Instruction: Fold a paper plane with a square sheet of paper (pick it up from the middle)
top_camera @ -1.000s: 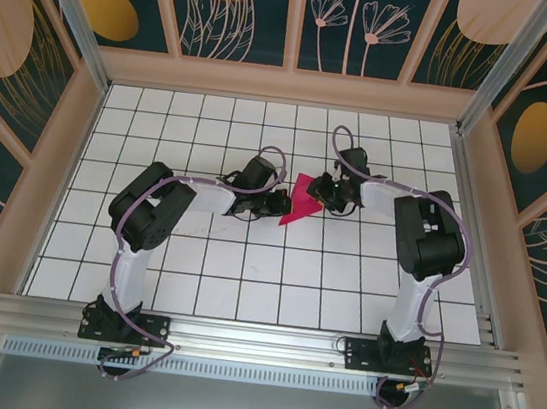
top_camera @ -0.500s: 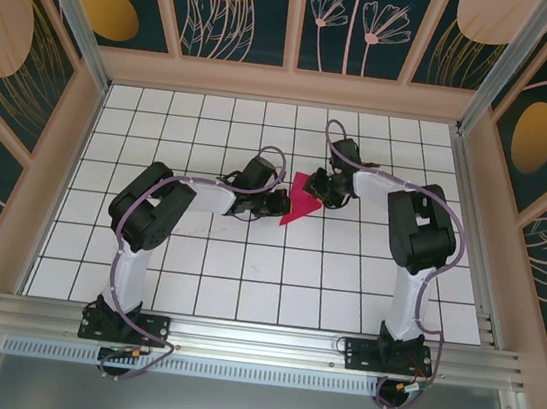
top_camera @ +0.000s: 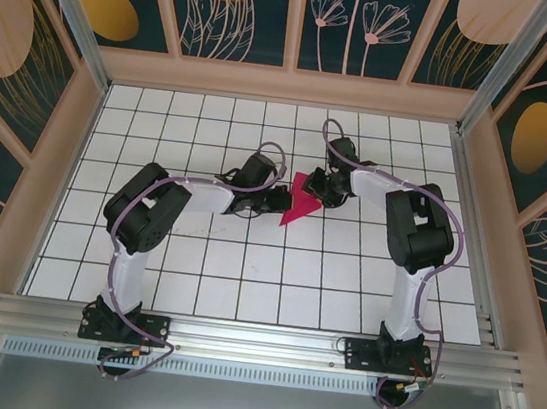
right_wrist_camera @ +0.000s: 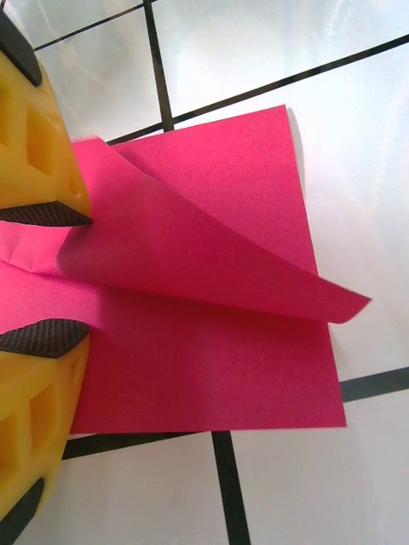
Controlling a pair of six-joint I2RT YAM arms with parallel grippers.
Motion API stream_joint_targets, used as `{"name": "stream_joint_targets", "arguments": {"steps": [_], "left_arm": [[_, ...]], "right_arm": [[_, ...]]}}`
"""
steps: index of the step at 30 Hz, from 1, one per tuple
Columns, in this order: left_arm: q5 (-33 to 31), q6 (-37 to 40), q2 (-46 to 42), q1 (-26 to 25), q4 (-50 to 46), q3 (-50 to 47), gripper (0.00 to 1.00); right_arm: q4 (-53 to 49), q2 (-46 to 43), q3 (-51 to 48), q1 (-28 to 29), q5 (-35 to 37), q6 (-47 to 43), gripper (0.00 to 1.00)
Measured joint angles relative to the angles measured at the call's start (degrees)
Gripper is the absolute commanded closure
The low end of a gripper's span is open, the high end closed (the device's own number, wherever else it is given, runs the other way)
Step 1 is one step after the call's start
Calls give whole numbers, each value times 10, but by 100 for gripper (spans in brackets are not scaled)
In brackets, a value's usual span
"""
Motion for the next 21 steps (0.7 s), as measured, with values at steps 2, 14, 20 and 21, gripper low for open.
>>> {"name": "stream_joint_targets", "arguments": {"steps": [2, 14, 20, 21], "left_arm": [[1, 0, -4, 1, 6, 8, 91], [40, 0, 28, 9, 0, 75, 96], [41, 7, 42, 11, -12, 84, 99], [41, 9, 45, 11, -14, 86, 100]], "right_arm": [[0, 0, 0, 0, 0, 2, 59], [3, 1, -1, -1, -3, 6, 60], [5, 1, -3, -3, -8, 8, 61], [8, 0, -5, -5, -14, 8, 61]]}}
